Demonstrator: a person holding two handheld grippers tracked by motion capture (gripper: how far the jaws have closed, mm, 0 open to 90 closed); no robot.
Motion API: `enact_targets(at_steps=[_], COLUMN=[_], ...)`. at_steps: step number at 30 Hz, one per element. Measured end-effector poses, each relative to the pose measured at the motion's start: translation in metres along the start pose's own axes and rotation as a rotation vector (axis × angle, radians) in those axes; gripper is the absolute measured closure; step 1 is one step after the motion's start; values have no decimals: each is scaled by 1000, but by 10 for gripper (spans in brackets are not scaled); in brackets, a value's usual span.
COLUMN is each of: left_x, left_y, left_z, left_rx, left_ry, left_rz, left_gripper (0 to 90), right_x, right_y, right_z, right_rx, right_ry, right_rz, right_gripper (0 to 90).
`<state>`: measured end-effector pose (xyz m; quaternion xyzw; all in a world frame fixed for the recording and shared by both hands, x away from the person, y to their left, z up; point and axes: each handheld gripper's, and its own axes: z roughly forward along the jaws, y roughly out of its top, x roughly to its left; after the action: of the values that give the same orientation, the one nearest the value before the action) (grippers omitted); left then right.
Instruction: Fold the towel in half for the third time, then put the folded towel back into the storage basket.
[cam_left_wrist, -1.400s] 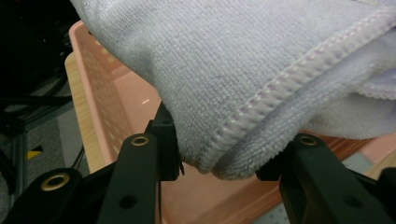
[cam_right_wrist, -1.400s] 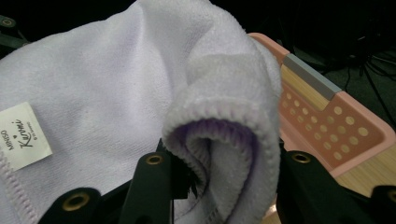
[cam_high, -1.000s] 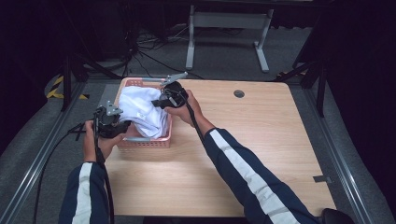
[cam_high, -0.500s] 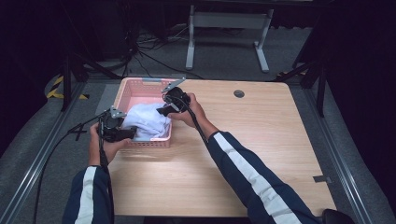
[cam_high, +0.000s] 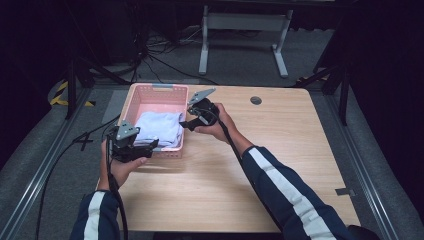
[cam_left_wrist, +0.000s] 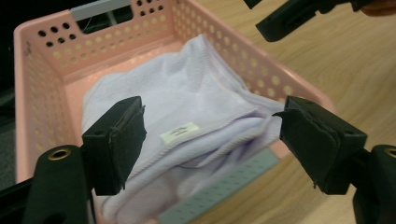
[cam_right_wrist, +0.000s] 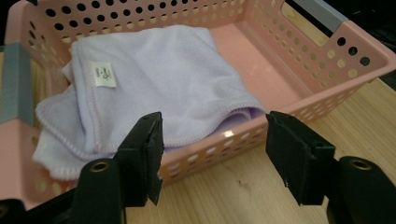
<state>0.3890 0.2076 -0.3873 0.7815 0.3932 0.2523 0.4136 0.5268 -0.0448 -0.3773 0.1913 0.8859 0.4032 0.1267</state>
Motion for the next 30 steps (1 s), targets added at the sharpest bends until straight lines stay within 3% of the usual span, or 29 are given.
enact_targets(at_steps=[2,4,6,9,15,16,18,19,20,21,22,23,24,26,30], left_x=[-8,-15,-21,-37,-76,-80,-86,-93,-99,-103,-111,-111,-115,-123,-133], left_y=[0,2,4,7,1,0,-2,-6,-9,-11,-17,-17,-20,-26,-33], left_z=[-2,-5,-8,-10,3,6,10,15,20,24,34,34,38,47,58], left_rx=[-7,-13,-46,-63,-17,-12,3,22,46,53,93,93,114,158,186], left_ry=[-15,-2,-18,-52,-156,-175,-196,-211,-223,-234,-266,-266,-280,-295,-331], left_rz=[14,34,18,50,142,156,170,203,224,234,241,241,247,282,279], left_gripper=[223,220,226,224,218,221,222,221,217,214,216,216,216,216,217], right_x=[0,1,2,4,6,6,5,5,5,5,6,6,6,9,16], right_y=[-5,-10,-16,-26,-62,-77,-84,-95,-123,-133,-146,-160,-160,-190,-236], right_z=[-8,-15,-22,-38,-88,-104,-111,-122,-144,-151,-160,-168,-168,-181,-202], right_rx=[10,19,38,32,36,34,37,44,45,54,59,61,61,95,139], right_ry=[-5,2,-2,-2,-18,-23,-29,-43,-63,-78,-89,-93,-93,-123,-144], right_rz=[-13,-31,-51,-60,-86,-86,-81,-76,-66,-58,-46,-29,-29,-19,15], right_gripper=[368,368,360,354,340,340,335,326,323,318,319,322,322,319,308])
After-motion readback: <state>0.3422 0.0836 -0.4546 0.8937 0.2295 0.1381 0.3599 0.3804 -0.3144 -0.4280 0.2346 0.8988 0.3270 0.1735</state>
